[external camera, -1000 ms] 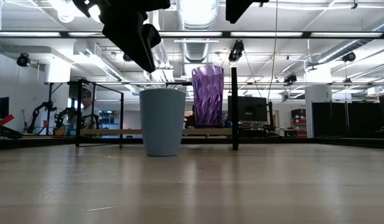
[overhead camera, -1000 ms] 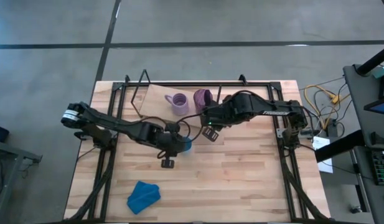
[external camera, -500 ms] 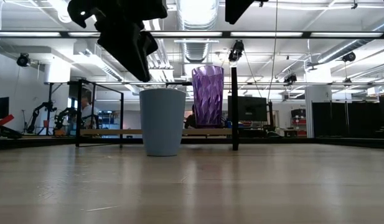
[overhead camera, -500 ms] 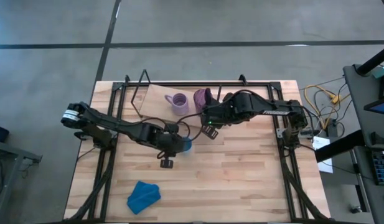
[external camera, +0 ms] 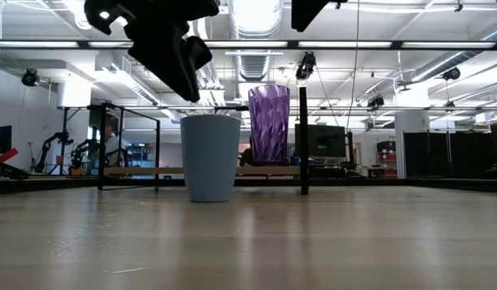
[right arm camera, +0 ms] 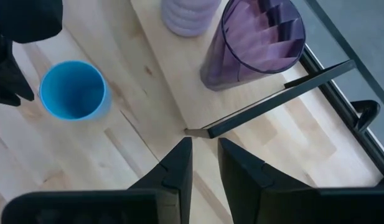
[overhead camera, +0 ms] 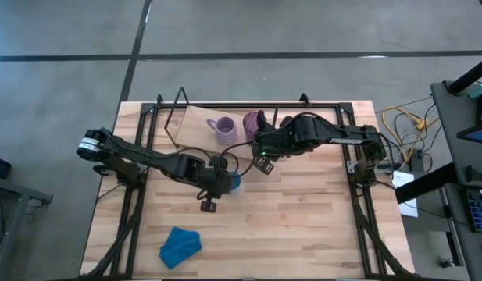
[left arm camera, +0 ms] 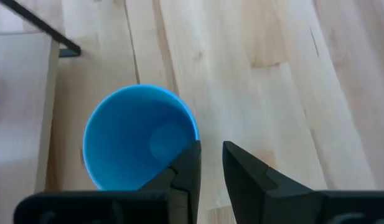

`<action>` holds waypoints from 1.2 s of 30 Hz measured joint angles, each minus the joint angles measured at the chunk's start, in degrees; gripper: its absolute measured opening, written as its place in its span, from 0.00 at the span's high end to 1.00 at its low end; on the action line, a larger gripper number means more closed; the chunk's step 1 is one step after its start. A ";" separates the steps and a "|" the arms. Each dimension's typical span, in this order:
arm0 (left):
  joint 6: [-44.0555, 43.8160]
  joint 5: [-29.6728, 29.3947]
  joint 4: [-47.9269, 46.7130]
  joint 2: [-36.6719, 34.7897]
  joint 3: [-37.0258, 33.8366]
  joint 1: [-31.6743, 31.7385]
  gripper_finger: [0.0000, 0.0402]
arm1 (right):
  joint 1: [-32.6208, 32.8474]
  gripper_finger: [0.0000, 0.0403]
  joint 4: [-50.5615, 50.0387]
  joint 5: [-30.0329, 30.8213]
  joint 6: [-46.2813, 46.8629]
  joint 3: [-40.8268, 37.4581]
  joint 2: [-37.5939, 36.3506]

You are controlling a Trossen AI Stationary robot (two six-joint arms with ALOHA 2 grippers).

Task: Stack small to large cups/mugs on shelf
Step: Put the blue cup on the shelf

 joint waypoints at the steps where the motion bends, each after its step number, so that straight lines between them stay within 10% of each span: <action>1: 0.44 -0.04 0.29 0.00 -0.33 0.00 0.87 | 0.00 0.83 0.00 0.00 0.00 0.00 0.00; 27: 0.53 -0.10 -0.54 3.84 -1.58 1.88 0.99 | 0.00 0.83 0.00 -0.13 -0.02 0.00 0.00; 36: -2.60 -6.00 -20.33 -5.74 -1.49 1.86 1.00 | 0.00 0.83 0.00 -0.13 -0.05 0.00 0.00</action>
